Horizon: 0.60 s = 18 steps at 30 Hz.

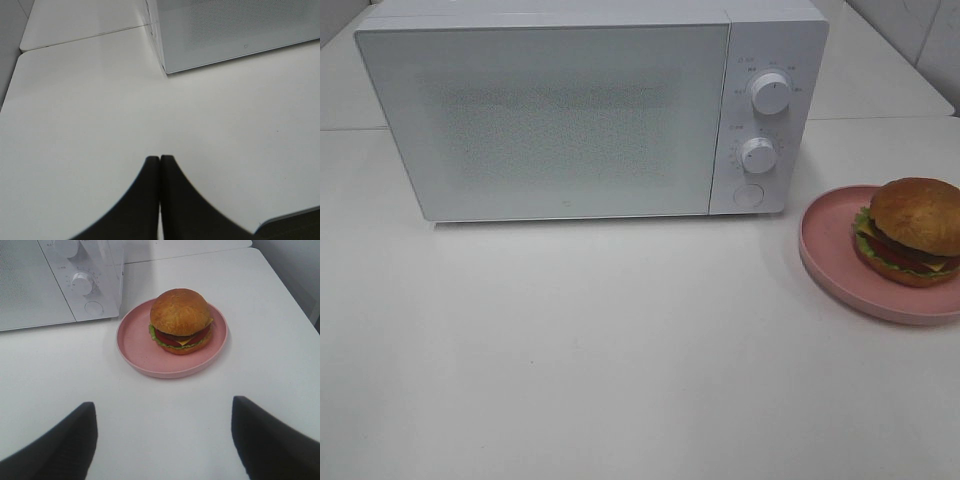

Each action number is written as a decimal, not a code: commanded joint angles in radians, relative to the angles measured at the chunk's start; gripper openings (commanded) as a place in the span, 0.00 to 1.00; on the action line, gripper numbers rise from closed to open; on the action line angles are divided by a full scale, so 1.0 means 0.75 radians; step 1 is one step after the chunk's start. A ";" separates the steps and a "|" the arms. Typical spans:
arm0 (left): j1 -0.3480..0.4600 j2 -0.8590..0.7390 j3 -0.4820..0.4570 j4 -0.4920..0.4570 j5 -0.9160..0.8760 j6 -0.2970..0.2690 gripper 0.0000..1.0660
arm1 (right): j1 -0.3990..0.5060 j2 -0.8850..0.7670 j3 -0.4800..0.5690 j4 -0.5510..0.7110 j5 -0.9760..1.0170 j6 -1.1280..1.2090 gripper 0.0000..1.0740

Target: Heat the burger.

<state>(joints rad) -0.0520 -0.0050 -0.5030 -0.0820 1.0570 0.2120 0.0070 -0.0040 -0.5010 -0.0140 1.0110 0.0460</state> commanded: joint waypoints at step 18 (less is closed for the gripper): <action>0.001 -0.028 0.005 -0.005 -0.019 -0.001 0.00 | -0.009 -0.036 0.003 -0.008 -0.015 -0.100 0.66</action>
<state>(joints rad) -0.0520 -0.0050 -0.5030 -0.0820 1.0570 0.2120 0.0070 -0.0040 -0.5010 -0.0140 1.0110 -0.0150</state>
